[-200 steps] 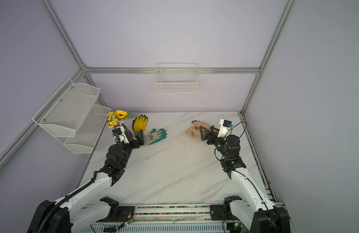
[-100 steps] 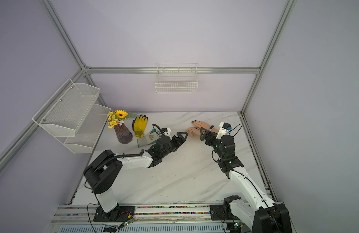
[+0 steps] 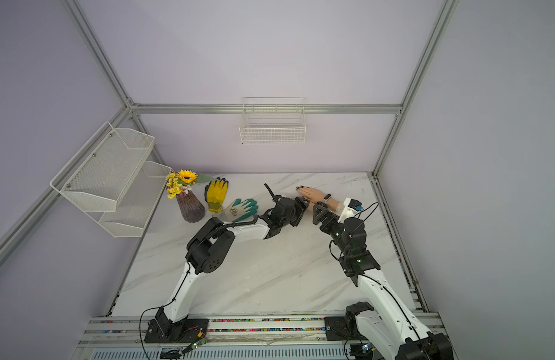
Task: Take off the watch
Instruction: Move the hand to the center of the board.
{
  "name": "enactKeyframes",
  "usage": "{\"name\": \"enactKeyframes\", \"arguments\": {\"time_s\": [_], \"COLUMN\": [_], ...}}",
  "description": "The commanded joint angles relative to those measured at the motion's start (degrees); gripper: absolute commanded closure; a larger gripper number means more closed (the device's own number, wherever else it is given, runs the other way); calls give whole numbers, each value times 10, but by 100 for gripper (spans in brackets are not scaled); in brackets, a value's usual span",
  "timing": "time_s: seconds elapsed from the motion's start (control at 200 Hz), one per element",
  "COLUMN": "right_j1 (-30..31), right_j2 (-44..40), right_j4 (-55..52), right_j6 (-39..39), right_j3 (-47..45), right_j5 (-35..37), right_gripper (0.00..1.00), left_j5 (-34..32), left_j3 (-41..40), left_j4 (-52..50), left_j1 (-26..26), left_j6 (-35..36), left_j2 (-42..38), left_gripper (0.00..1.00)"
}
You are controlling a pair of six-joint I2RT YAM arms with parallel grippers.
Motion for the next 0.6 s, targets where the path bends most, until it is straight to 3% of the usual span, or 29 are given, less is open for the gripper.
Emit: {"name": "enactKeyframes", "arguments": {"time_s": [0.0, 0.06, 0.23, 0.44, 0.595], "right_j1": [0, 0, 1, 1, 1], "right_j2": [-18, -25, -37, -30, -27], "right_j4": [-29, -33, -45, -59, -52], "right_j6": [8, 8, 1, -20, -62], "right_j3": [9, 10, 12, 16, 33], "right_j5": [11, 10, 10, 33, 22], "right_gripper": [3, 2, 2, 2, 2], "left_j5": [-12, -2, -2, -6, -3], "left_j3": [73, 116, 186, 170, 126], "left_j4": [-68, -78, -112, -134, -165], "left_j1": [2, 5, 13, 16, 18], "left_j6": [21, 26, 57, 89, 109], "left_j2": [49, 80, 125, 103, 55], "left_gripper": [18, 20, 43, 70, 79]}}
